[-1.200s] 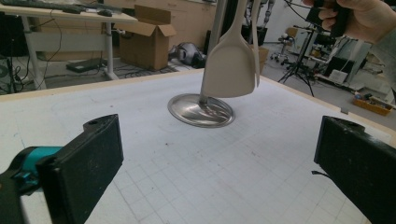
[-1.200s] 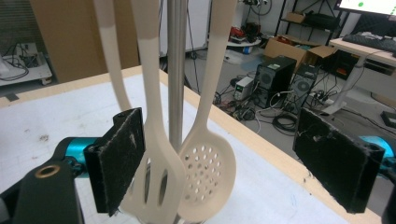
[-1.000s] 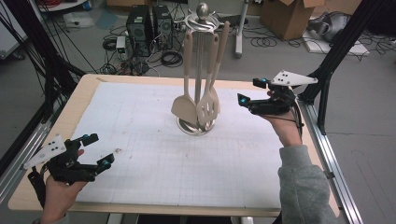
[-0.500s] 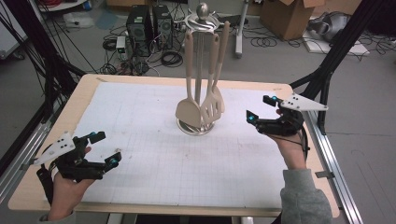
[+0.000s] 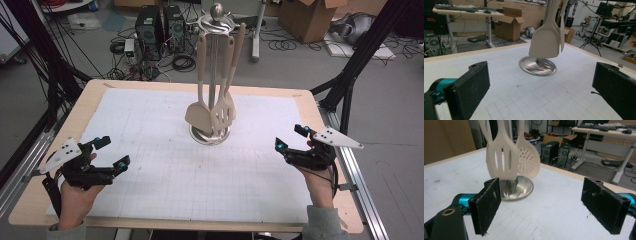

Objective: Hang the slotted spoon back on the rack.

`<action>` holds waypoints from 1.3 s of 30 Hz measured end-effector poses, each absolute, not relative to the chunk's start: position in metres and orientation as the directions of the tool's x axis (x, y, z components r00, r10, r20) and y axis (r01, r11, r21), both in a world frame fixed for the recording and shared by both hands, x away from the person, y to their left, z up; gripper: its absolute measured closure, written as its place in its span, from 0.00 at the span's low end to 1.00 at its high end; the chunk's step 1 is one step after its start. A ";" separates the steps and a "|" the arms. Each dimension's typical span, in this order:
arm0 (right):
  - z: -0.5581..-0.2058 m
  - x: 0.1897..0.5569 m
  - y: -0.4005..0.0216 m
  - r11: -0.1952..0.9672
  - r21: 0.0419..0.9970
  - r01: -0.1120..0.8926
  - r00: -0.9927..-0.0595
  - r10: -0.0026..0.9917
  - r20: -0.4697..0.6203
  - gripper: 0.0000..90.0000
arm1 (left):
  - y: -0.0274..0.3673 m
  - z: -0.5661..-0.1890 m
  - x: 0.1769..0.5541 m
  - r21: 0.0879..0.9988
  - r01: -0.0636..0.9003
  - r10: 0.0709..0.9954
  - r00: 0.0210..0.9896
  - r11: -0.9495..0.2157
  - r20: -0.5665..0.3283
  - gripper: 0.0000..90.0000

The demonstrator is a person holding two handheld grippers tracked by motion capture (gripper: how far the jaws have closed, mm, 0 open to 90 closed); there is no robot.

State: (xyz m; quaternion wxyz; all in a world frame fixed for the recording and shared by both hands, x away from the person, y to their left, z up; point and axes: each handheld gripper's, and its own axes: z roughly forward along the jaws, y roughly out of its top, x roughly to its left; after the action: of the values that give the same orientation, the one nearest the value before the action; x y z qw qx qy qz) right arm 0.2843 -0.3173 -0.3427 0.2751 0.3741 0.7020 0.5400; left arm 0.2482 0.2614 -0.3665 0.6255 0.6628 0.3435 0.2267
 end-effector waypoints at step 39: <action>-0.389 0.231 -0.345 0.093 0.978 0.188 -0.466 0.885 0.005 0.17 | 0.256 -0.378 0.249 0.983 0.184 0.774 0.624 -0.016 -0.104 0.02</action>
State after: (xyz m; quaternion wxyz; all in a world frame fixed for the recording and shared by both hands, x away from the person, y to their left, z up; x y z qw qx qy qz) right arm 0.2311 -0.3446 -0.3893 0.3234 0.4033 0.6649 0.5391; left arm 0.2489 0.2561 -0.3785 0.6034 0.6693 0.3579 0.2446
